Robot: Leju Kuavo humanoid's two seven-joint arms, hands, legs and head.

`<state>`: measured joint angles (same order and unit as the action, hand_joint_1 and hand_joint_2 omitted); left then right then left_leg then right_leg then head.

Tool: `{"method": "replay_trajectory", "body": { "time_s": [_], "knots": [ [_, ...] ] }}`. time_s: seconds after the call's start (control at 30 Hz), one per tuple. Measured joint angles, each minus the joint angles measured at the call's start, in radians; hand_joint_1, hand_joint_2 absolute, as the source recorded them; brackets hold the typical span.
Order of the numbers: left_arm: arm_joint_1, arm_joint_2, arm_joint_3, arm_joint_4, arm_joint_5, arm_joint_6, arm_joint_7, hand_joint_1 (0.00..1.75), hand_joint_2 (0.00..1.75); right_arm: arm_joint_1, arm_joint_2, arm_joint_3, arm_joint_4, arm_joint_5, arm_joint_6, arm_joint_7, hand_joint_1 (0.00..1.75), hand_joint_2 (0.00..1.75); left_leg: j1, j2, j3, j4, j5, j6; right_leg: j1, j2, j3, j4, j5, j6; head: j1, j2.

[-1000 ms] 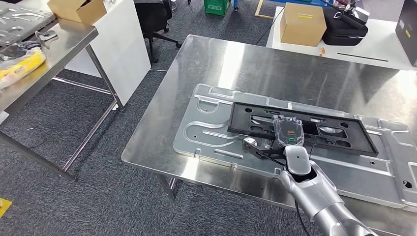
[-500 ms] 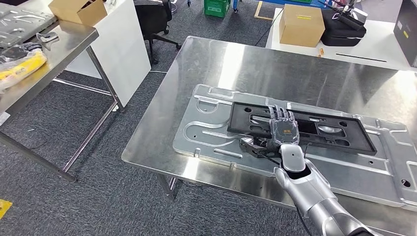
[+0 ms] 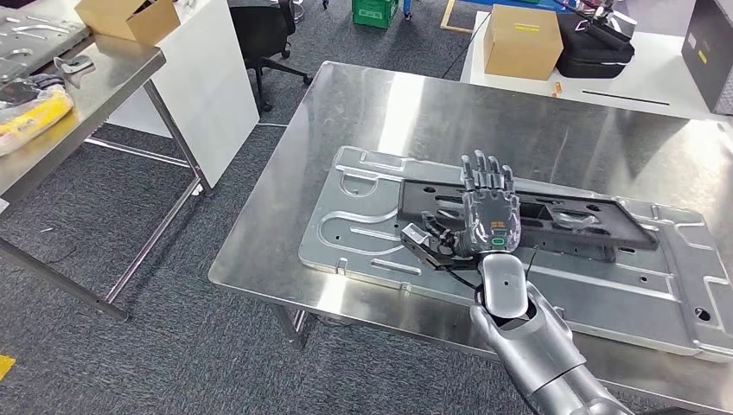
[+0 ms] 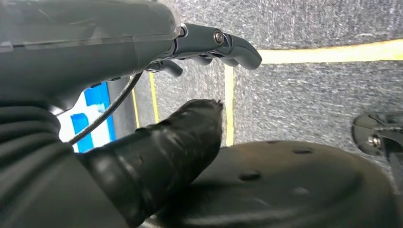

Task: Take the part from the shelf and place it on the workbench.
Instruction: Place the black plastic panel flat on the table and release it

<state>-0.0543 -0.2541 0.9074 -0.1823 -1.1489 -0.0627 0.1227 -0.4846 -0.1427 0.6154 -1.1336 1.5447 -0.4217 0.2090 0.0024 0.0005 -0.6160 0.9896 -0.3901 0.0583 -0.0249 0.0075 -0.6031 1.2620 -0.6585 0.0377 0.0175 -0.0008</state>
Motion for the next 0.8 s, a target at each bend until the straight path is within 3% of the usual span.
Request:
{"method": "replay_trajectory", "body": {
  "time_s": [0.03, 0.1, 0.17, 0.27, 0.3, 0.33, 0.4, 0.47, 0.5, 0.53, 0.63, 0.67, 0.7, 0.8],
  "knots": [
    [-0.002, -0.001, 0.003, 0.0, 0.002, 0.001, 0.0, 0.0, 0.0, 0.0, 0.008, 0.009, -0.022, 0.008, -0.011, 0.011, 0.0, 0.0, 0.004, 0.001, -0.006, 0.007, 0.0, -0.005, -0.005, -0.002, 0.011, -0.028, 0.028, 0.006, 0.0, 0.0],
    [-0.007, -0.001, 0.007, 0.0, 0.001, 0.005, 0.002, 0.0, 0.0, -0.02, 0.02, 0.047, -0.054, 0.019, -0.039, 0.071, 0.0, 0.0, 0.012, 0.0, -0.021, 0.025, 0.0, -0.02, -0.014, -0.004, 0.063, -0.148, 0.095, 0.017, 0.0, 0.0],
    [-0.01, -0.002, 0.008, 0.0, -0.006, 0.009, 0.009, 0.0, 0.0, -0.053, 0.025, 0.112, -0.08, 0.022, -0.069, 0.161, 0.0, 0.0, 0.013, -0.001, -0.034, 0.04, 0.005, -0.039, -0.013, 0.001, 0.087, -0.221, 0.127, 0.012, -0.001, 0.0],
    [-0.009, -0.004, 0.01, 0.0, -0.016, 0.013, 0.019, 0.0, 0.0, -0.099, 0.012, 0.23, -0.128, 0.023, -0.103, 0.245, 0.0, 0.0, 0.013, -0.003, -0.045, 0.037, 0.022, -0.065, -0.006, 0.005, 0.067, -0.219, 0.143, -0.019, -0.002, 0.0],
    [-0.008, -0.004, 0.012, 0.0, -0.017, 0.014, 0.02, 0.0, 0.0, -0.115, 0.003, 0.27, -0.148, 0.023, -0.108, 0.251, 0.0, 0.0, 0.015, -0.003, -0.051, 0.043, 0.014, -0.07, -0.006, 0.005, 0.06, -0.219, 0.151, -0.03, -0.002, 0.0],
    [-0.008, -0.004, 0.013, 0.0, -0.018, 0.015, 0.019, 0.0, 0.0, -0.132, -0.006, 0.31, -0.168, 0.023, -0.11, 0.252, 0.0, 0.0, 0.017, -0.002, -0.062, 0.064, -0.009, -0.074, -0.006, 0.004, 0.051, -0.22, 0.161, -0.042, -0.002, 0.0],
    [-0.009, -0.004, 0.014, 0.0, -0.021, 0.016, 0.018, 0.0, 0.0, -0.155, -0.022, 0.382, -0.2, 0.024, -0.111, 0.253, 0.0, 0.0, 0.018, -0.002, -0.101, 0.172, -0.096, -0.077, -0.002, 0.002, 0.03, -0.221, 0.18, -0.058, -0.002, 0.0],
    [-0.01, -0.004, 0.014, 0.0, -0.024, 0.014, 0.018, 0.0, 0.0, -0.159, -0.033, 0.43, -0.215, 0.024, -0.113, 0.253, 0.0, 0.0, 0.018, -0.002, -0.132, 0.299, -0.171, -0.076, 0.007, -0.001, 0.004, -0.219, 0.197, -0.064, -0.002, 0.0],
    [-0.01, -0.004, 0.014, 0.0, -0.024, 0.014, 0.018, 0.0, 0.0, -0.156, -0.036, 0.442, -0.217, 0.024, -0.114, 0.253, 0.0, 0.0, 0.017, -0.002, -0.126, 0.323, -0.185, -0.074, 0.012, -0.002, -0.009, -0.217, 0.206, -0.065, -0.002, 0.0],
    [-0.01, -0.004, 0.014, 0.0, -0.025, 0.014, 0.018, 0.0, 0.0, -0.152, -0.037, 0.447, -0.218, 0.024, -0.114, 0.253, 0.0, 0.0, 0.016, -0.002, -0.098, 0.306, -0.181, -0.069, 0.016, -0.003, -0.021, -0.215, 0.213, -0.066, -0.002, 0.0],
    [-0.013, -0.004, 0.017, 0.0, -0.024, 0.016, 0.02, 0.0, 0.0, -0.146, -0.038, 0.449, -0.219, 0.023, -0.115, 0.249, 0.0, 0.0, 0.005, -0.003, 0.051, 0.104, -0.14, -0.043, 0.023, -0.001, -0.046, -0.211, 0.236, -0.062, -0.002, 0.0],
    [-0.014, -0.005, 0.018, 0.0, -0.024, 0.018, 0.02, 0.0, 0.0, -0.145, -0.038, 0.449, -0.22, 0.023, -0.116, 0.248, 0.0, 0.0, 0.0, -0.003, 0.08, 0.056, -0.132, -0.037, 0.023, -0.001, -0.049, -0.211, 0.243, -0.057, -0.002, 0.0],
    [-0.015, -0.005, 0.019, 0.0, -0.023, 0.019, 0.02, 0.0, 0.0, -0.143, -0.038, 0.449, -0.22, 0.023, -0.118, 0.247, 0.0, 0.0, -0.005, -0.003, 0.092, 0.033, -0.128, -0.032, 0.022, -0.002, -0.051, -0.213, 0.249, -0.051, -0.002, 0.0],
    [-0.016, -0.007, 0.023, 0.0, -0.023, 0.02, 0.021, 0.0, 0.0, -0.136, -0.038, 0.448, -0.221, 0.023, -0.12, 0.242, 0.0, 0.0, -0.005, 0.0, 0.083, 0.019, -0.096, -0.021, 0.02, -0.004, -0.054, -0.219, 0.258, -0.033, -0.002, 0.0]
  ]
}}
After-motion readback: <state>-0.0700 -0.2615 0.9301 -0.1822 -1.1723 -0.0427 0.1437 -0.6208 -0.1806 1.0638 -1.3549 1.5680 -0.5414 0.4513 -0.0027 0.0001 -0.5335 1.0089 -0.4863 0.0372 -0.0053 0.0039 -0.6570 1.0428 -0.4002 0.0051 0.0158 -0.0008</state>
